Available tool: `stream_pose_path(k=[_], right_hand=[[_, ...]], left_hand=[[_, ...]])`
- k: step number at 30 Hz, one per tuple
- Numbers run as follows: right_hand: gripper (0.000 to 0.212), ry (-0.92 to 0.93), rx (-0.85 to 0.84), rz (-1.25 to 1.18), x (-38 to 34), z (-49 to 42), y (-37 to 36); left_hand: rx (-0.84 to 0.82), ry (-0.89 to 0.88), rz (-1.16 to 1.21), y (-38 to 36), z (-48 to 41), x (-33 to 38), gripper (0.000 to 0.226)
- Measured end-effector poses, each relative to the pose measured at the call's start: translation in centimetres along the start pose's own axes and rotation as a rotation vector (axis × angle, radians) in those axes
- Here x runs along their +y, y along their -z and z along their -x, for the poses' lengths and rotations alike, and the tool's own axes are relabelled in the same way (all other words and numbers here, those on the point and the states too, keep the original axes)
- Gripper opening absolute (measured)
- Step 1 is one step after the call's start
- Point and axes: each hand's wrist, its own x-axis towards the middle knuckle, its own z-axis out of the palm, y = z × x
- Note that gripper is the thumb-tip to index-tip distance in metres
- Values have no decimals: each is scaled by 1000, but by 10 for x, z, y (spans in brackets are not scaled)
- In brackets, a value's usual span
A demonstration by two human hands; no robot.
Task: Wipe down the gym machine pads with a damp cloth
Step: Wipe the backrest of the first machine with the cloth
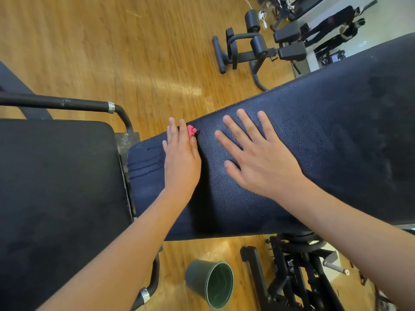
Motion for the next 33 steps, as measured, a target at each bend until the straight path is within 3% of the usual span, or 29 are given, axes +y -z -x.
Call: stream_pose_path(k=[12,18,25,33], right_hand=[[67,-7,-20,-20,-1,1,2],[67,-16,-1,-9,-1,-2,2],[67,-13,9,-12,-1,-1,-1],[67,-15,3,-14,-2,-1,-1]], left_hand=[[-129,2,-6,10,28,-3,56],[-101,-11,11,14,13,3,55],[-114,44,-4,2,51,-2,56],[-120,-19,19,-7,77,-15,57]])
